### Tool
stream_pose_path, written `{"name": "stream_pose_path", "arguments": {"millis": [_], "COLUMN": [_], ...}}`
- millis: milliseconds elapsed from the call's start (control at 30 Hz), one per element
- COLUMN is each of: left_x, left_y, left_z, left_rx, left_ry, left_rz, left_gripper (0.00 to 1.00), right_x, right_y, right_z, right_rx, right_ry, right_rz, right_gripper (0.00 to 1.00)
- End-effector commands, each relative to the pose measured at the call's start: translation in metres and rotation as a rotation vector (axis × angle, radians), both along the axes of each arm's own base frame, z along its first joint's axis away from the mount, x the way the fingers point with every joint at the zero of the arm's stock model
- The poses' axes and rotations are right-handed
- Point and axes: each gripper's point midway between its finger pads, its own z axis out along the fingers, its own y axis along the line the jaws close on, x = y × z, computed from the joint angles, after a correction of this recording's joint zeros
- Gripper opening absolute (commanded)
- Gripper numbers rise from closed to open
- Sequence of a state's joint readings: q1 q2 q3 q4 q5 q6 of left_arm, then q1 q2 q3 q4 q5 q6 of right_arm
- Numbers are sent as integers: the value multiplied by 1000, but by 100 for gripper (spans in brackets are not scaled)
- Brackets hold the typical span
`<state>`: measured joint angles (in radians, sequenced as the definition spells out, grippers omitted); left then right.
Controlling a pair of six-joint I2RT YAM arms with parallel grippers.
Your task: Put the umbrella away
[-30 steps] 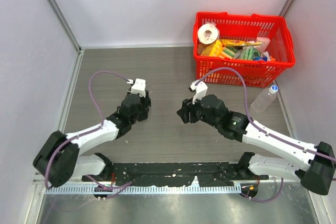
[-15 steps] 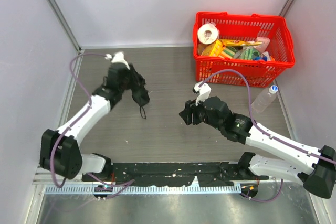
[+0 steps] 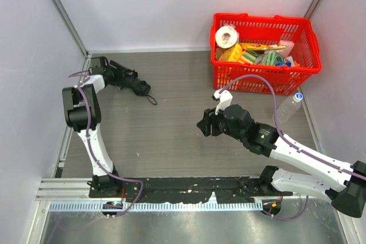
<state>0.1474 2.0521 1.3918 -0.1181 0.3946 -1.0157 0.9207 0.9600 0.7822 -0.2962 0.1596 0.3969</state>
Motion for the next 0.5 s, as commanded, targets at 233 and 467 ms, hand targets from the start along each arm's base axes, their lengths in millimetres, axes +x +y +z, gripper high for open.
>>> {"name": "stream_pose_path", "arguments": {"millis": [233, 467], "left_x": [41, -38], "left_y": [31, 75], "left_z": [82, 60], "left_rx": [-96, 45], "left_ry": [-139, 82], "left_rz": [162, 285], "left_gripper": [99, 99], "right_x": [5, 7], "right_y": [8, 21], "right_z": [16, 23], "right_rx": [63, 67], "right_ry": [-13, -22], "right_rz": [-6, 37], "right_gripper": [55, 55]}}
